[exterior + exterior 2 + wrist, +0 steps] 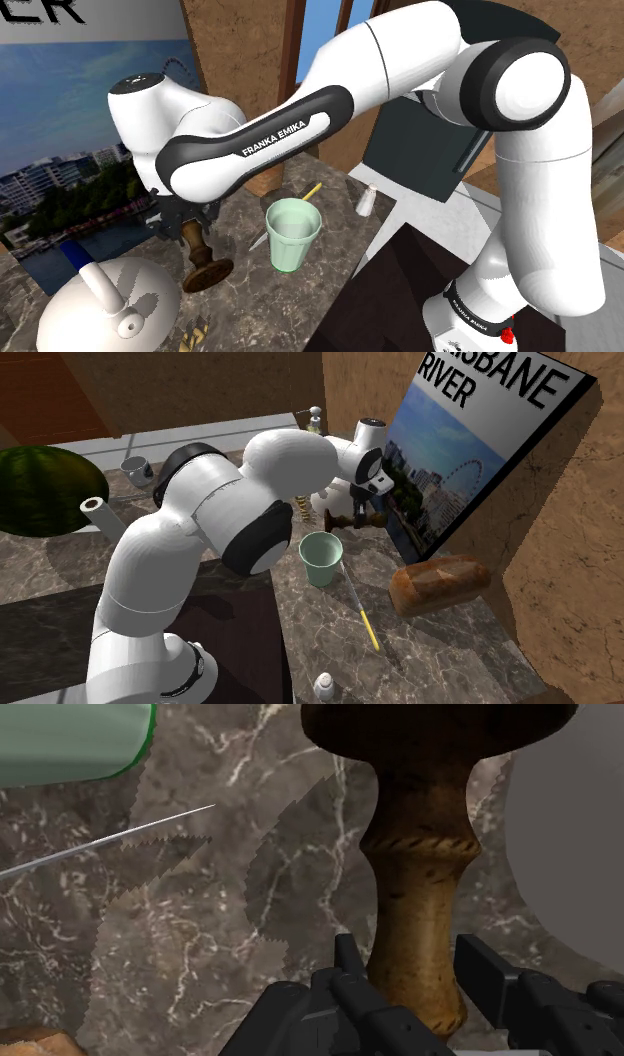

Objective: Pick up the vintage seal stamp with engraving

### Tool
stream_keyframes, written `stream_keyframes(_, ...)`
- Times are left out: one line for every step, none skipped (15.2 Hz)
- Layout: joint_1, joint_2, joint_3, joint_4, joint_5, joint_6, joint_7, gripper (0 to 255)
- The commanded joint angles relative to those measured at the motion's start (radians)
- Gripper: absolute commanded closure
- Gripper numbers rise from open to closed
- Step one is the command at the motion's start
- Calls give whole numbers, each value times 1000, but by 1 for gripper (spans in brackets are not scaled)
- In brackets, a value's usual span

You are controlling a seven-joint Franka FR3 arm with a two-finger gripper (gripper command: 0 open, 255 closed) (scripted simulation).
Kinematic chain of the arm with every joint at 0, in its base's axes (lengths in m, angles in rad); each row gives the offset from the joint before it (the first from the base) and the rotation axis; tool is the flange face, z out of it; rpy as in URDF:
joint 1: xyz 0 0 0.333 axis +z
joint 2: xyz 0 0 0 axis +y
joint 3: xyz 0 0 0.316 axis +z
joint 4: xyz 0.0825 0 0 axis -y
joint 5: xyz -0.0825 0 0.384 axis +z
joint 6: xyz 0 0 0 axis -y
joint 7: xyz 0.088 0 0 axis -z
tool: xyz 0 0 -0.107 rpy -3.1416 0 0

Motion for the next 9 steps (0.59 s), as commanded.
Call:
stream_keyframes(-4,-16,5,5,8,-19,-6,255)
stream_keyframes(-5,-22,7,9,12,-29,-9,255)
stream_keyframes(-6,-28,9,14,15,-39,-11,255)
stream_keyframes(-7,-34,12,19,19,-49,-14,255)
stream_keyframes(-7,-39,14,24,22,-59,-17,255)
stream_keyframes(-8,-45,16,29,26,-69,-19,255)
stream_keyframes(-9,-50,17,35,29,-79,-22,255)
stream_keyframes(-9,-51,18,35,30,-81,-22,255)
stream_keyframes(-9,-51,18,36,30,-81,-22,255)
